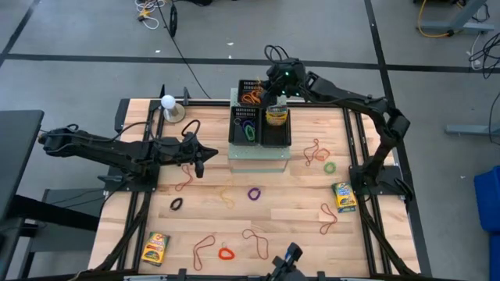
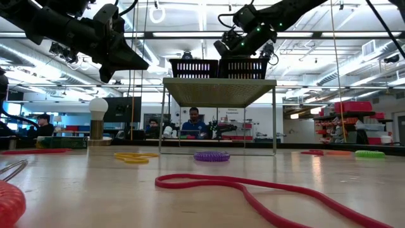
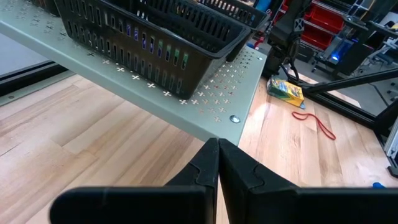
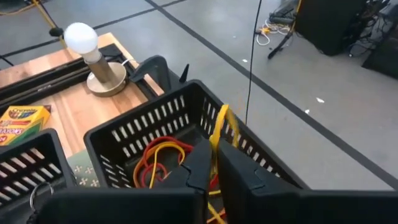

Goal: Pick & Place Office Desk Supplies
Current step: Put the yellow rubber band into the top black bin, then put the red rubber band into the top black bin

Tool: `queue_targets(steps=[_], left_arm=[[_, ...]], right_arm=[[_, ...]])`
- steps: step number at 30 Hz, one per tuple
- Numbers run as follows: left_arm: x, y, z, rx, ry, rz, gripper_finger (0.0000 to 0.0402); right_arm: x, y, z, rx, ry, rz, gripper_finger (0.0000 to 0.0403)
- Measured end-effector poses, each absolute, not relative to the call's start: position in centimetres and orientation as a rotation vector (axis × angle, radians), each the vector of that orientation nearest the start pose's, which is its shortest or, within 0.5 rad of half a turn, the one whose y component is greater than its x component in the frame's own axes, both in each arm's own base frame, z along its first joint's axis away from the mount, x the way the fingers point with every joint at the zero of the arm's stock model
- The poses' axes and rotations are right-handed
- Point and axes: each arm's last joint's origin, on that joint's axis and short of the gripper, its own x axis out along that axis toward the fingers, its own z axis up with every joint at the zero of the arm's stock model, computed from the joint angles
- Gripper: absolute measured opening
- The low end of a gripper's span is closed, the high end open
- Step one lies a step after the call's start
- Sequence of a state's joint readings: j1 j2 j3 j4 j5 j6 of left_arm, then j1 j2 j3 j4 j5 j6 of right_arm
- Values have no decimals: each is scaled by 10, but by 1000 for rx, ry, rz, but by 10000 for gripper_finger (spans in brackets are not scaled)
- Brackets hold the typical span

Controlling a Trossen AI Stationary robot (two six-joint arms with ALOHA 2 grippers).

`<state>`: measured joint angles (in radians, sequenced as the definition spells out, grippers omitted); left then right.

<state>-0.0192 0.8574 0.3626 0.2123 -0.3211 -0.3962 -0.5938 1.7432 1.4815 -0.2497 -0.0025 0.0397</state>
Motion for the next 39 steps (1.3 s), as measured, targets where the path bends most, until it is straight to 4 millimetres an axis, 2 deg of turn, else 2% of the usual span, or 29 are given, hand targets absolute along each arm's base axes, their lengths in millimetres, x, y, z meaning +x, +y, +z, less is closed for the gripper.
queue_targets(steps=[9,15,17,20,25,28,30,33,39], left_arm=[[183,6,213,-343,216,351,16],[183,6,213,-343,216,351,16],[183,6,213,-343,216,351,16],[183,6,213,-343,216,351,16],[183,6,213,-343,212,351,16],[184,6,215,-347,191,346,16],[184,6,217,-351,172,343,16],[184,6,219,-355,152,339,16],[184,6,219,-355,153,339,16]], right_arm=[[332,-224,314,217,468,-601,127],[316,-212,339,247,425,-605,154],[304,-204,352,284,421,-592,148],[282,-182,375,294,429,-548,116],[246,-130,403,251,505,-489,21],[232,-97,409,220,576,-470,12],[226,-76,407,196,593,-463,15],[218,-53,390,207,572,-450,6],[203,-23,347,294,479,-418,6]])
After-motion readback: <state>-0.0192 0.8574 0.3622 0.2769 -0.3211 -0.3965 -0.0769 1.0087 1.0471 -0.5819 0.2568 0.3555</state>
